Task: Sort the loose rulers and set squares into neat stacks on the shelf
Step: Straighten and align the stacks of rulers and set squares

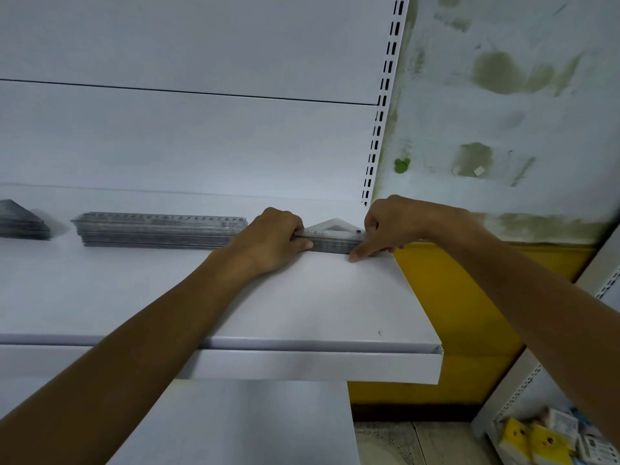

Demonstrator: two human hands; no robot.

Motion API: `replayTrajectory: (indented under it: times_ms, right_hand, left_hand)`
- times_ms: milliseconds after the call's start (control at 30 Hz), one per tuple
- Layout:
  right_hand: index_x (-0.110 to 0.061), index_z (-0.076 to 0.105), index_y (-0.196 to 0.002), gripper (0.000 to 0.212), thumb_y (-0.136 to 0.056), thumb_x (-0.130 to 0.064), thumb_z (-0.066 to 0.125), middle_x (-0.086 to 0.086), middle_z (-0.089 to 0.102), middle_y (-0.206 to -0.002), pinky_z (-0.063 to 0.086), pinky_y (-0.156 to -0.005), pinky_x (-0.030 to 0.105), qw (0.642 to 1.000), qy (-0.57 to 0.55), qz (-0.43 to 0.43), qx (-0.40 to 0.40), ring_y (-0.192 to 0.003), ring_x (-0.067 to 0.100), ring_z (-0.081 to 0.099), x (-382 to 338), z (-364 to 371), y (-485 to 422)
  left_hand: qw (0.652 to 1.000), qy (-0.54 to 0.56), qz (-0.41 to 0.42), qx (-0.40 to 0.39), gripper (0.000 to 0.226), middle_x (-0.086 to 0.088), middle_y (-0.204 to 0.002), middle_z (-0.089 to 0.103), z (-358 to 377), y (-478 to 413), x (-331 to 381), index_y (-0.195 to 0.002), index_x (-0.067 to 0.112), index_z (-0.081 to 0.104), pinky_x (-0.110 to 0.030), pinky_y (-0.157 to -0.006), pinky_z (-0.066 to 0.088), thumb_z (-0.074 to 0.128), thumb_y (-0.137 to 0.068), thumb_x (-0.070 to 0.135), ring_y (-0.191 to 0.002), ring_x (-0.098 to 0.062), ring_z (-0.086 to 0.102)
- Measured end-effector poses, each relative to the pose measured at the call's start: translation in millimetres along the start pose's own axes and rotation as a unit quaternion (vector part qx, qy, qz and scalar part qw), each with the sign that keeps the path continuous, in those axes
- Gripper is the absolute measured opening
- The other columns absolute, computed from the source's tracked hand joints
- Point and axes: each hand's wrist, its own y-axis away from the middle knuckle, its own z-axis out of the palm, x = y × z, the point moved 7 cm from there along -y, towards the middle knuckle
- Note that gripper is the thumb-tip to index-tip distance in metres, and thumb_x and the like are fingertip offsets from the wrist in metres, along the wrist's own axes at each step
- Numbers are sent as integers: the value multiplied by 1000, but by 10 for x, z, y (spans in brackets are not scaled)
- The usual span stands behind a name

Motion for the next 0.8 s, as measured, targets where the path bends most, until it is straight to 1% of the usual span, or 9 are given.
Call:
replayTrajectory:
  times_ms: [100,200,267,333,400,500,567,633,800]
  right_hand:
    - [-8,61,-67,57,-58,-64,72,3,63,-62,42,-50,22,1000,-4,16,13,-54,16,56,2,17,-45]
    - [-10,64,-99,71,-57,-67,71,5,67,-90,46,-61,28,999,-13,20,23,-76,19,62,1,25,-93]
    - [-23,50,-125,84,-55,-66,72,-1,60,-111,45,-69,27,999,-30,9,28,-91,15,57,-21,13,-125]
    - [-40,29,-139,97,-56,-63,75,-3,50,-130,41,-71,22,999,-43,-12,9,-97,12,50,-83,-2,-174]
    - [-47,23,-139,97,-58,-59,76,-4,43,-135,41,-65,18,998,-46,-26,-35,-99,15,49,-166,6,-244]
    - [-45,33,-135,87,-61,-55,76,-8,39,-128,41,-78,24,994,-55,-46,-86,-110,17,47,-300,61,-361]
    - [-38,45,-129,75,-62,-53,76,-8,44,-126,39,-80,26,995,-30,-48,-83,-110,18,51,-338,72,-430]
    - [-33,53,-121,67,-61,-54,76,-6,50,-116,38,-77,25,997,-3,-50,-61,-104,18,54,-351,54,-470]
    - [-29,57,-120,68,-60,-53,77,-11,48,-101,38,-76,25,997,-12,-57,-44,-97,16,52,-355,29,-483]
  left_hand:
    - [1000,-1,-2,11,30,4,-67,47,-6,0,11,-80,10,58,-27,-53,29,52,-91,37,-71,-19,47]
    - [1000,-3,-1,7,27,4,-69,46,10,-4,10,-79,11,54,-29,-59,30,50,-92,34,-75,-20,47]
    - [1000,-5,1,4,24,0,-77,50,20,-13,16,-82,11,54,-29,-64,32,50,-93,32,-78,-20,47]
    - [1000,-6,1,2,25,-4,-85,53,23,-22,24,-89,8,58,-29,-67,33,50,-93,32,-82,-21,48]
    - [1000,1,-3,-2,26,-7,-91,57,27,-24,18,-93,7,60,-30,-69,36,51,-92,31,-85,-22,50]
    - [1000,-2,-5,-9,24,-8,-94,58,33,-20,-3,-96,8,60,-30,-70,38,56,-89,31,-85,-22,51]
    - [1000,-7,-5,-8,22,-7,-95,59,33,-17,-14,-98,10,61,-29,-70,37,59,-87,29,-85,-21,50]
    - [1000,-1,-8,-4,21,-8,-97,60,31,-20,-20,-99,11,61,-28,-70,37,60,-86,27,-88,-22,53]
    - [1000,-14,-7,1,21,-9,-101,60,29,-34,-9,-101,10,62,-28,-71,35,60,-87,25,-93,-25,54]
